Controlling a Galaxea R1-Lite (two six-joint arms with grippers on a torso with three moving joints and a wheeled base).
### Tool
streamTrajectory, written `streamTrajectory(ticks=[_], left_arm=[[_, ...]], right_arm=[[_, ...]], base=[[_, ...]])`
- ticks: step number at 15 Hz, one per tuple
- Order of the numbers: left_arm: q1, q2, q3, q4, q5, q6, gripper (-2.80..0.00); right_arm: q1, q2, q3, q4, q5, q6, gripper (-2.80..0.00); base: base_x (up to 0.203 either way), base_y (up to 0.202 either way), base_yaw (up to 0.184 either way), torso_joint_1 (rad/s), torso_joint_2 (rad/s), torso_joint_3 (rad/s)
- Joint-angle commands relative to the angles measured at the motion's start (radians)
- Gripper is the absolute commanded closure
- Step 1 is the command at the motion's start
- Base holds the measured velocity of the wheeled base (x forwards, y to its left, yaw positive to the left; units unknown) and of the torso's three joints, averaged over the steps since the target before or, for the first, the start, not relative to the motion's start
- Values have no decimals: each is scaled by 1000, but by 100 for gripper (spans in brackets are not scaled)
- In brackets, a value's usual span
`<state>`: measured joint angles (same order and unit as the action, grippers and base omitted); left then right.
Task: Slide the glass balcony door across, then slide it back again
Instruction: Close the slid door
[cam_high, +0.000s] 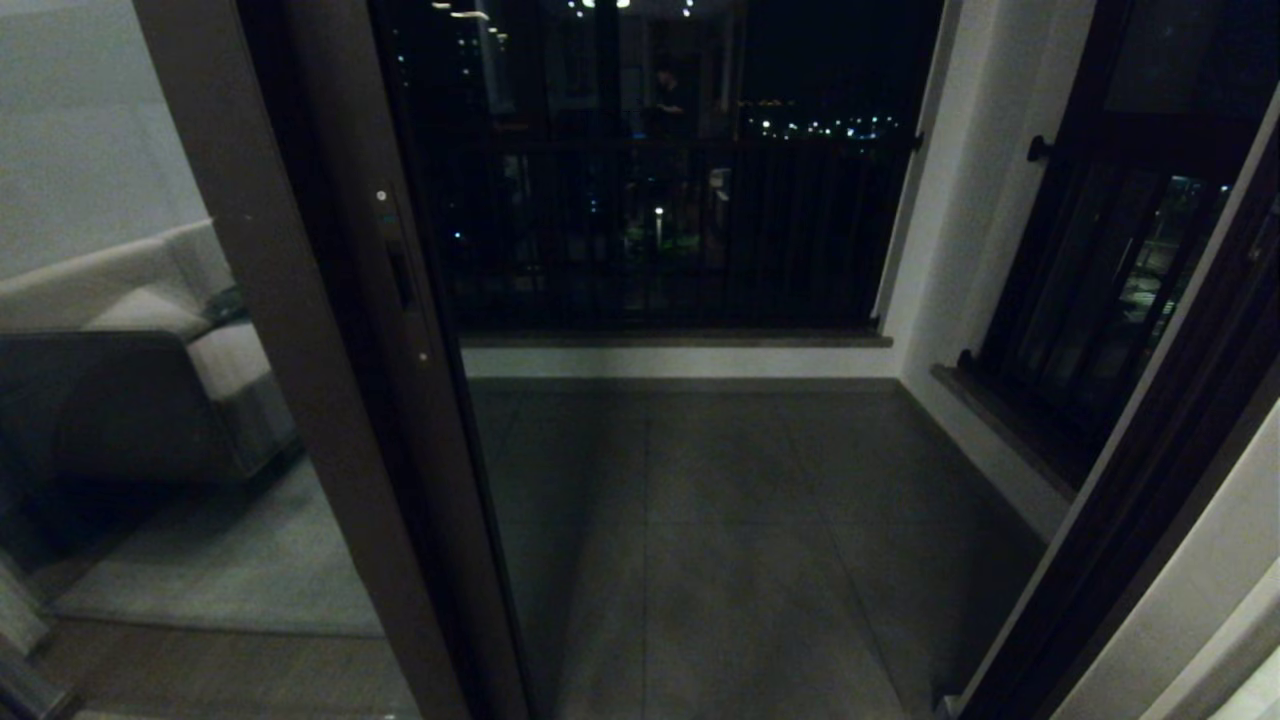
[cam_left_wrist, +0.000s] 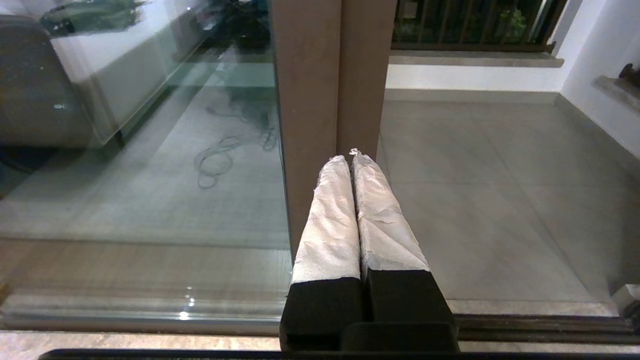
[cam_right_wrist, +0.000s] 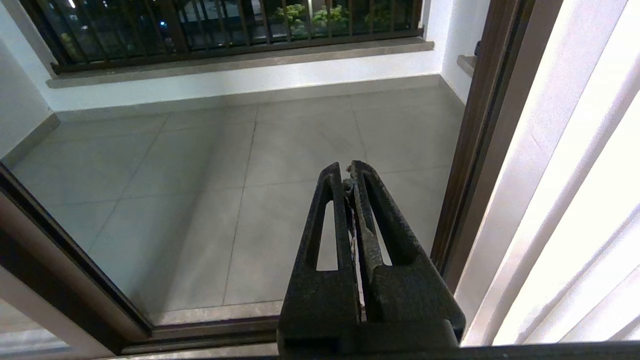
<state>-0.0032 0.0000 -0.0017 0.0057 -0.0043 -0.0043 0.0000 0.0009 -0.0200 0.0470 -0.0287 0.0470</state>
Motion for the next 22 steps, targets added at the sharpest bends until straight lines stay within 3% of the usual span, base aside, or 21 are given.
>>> streamTrajectory(ticks=[1, 8, 11, 14, 20, 22], left_arm=[[0, 2, 0, 0, 0, 0, 0], [0, 0, 0, 0, 0, 0, 0], [0, 0, 0, 8, -6, 56, 0], [0, 0, 0, 5, -2, 14, 0], [0, -1, -7, -2, 0, 8, 0], [1, 11, -112, 8, -11, -9, 0]], right_arm=[[0, 2, 0, -1, 0, 0, 0], [0, 1, 0, -1, 0, -6, 0], [0, 1, 0, -1, 1, -6, 0], [0, 1, 0, -1, 0, -6, 0], [0, 1, 0, -1, 1, -6, 0], [0, 1, 0, -1, 0, -6, 0]], base=[[0, 0, 0, 0, 0, 0], [0, 0, 0, 0, 0, 0], [0, 0, 0, 0, 0, 0], [0, 0, 0, 0, 0, 0], [0, 0, 0, 0, 0, 0], [0, 0, 0, 0, 0, 0]])
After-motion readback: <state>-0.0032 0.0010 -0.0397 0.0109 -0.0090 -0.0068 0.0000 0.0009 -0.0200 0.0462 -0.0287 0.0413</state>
